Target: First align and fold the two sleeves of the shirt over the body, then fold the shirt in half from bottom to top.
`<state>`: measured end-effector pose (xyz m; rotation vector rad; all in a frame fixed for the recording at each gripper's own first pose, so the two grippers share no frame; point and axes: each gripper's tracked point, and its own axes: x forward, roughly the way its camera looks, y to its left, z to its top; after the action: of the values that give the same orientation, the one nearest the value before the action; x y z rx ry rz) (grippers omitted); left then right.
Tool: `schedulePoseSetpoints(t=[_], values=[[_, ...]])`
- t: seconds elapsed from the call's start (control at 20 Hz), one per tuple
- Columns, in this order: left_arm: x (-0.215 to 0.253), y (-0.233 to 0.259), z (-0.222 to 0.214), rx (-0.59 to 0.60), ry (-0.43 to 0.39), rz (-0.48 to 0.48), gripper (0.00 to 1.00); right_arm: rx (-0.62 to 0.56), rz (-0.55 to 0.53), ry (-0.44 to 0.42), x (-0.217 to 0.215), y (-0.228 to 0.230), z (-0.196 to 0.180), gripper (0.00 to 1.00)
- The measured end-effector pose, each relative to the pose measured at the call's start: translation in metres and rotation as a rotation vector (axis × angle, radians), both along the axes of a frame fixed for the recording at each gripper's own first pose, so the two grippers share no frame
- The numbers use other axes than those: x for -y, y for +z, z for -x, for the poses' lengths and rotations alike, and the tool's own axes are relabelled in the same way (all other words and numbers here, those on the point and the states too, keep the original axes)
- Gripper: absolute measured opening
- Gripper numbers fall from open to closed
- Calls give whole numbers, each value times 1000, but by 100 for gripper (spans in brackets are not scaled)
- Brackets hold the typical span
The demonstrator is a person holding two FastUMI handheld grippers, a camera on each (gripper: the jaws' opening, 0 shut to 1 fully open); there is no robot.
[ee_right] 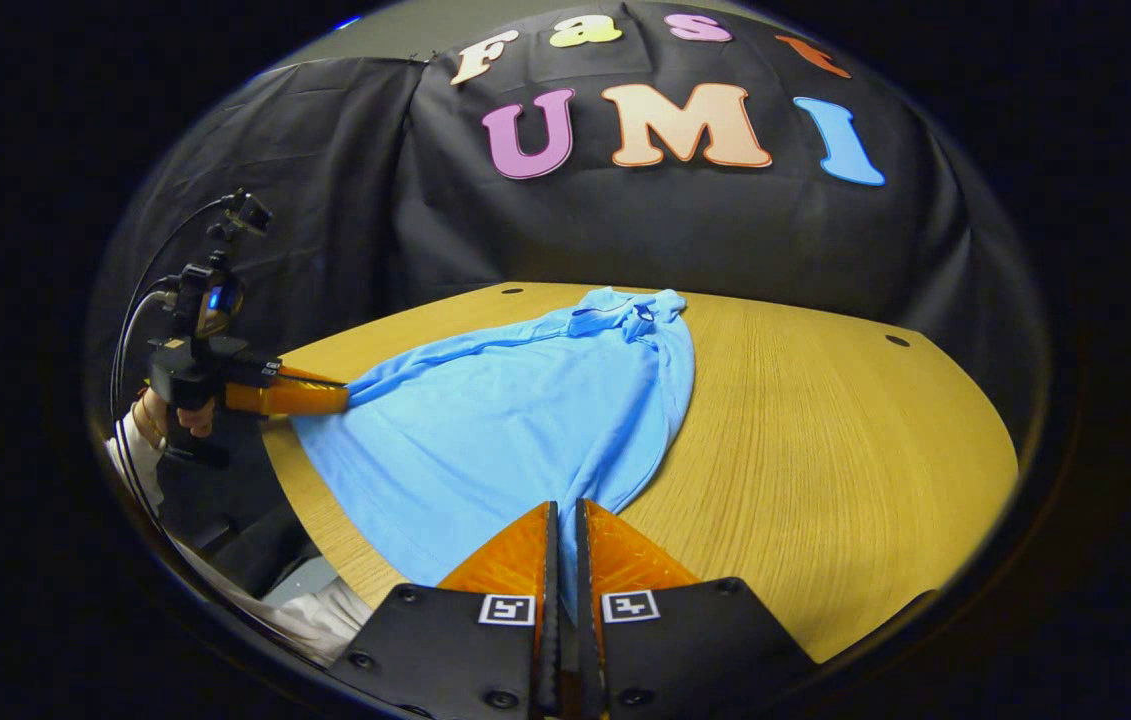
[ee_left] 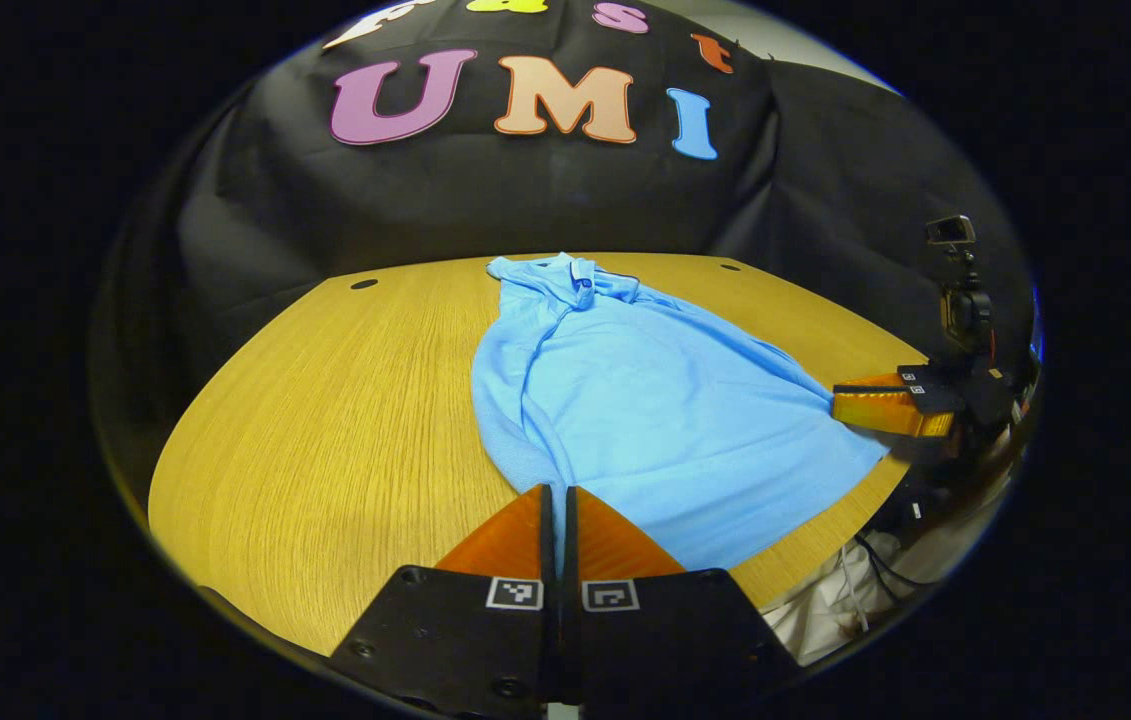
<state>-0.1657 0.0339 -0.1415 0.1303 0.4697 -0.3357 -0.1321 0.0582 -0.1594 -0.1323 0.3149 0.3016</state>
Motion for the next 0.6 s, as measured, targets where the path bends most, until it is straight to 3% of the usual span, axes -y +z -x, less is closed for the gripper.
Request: schedulePoseSetpoints(t=[0.2, 0.25, 0.3, 0.6], values=[[1, 1, 0, -3, 3, 4, 0, -13, -33, -7, 2, 0, -6, 10], [1, 1, 0, -2, 4, 3, 0, -23, -63, -9, 3, -1, -4, 3], [1, 2, 0, -2, 6, 5, 0, -30, -78, -12, 3, 1, -3, 3], [0, 5, -2, 3, 22, 25, 0, -24, -58, -16, -1, 2, -4, 3]])
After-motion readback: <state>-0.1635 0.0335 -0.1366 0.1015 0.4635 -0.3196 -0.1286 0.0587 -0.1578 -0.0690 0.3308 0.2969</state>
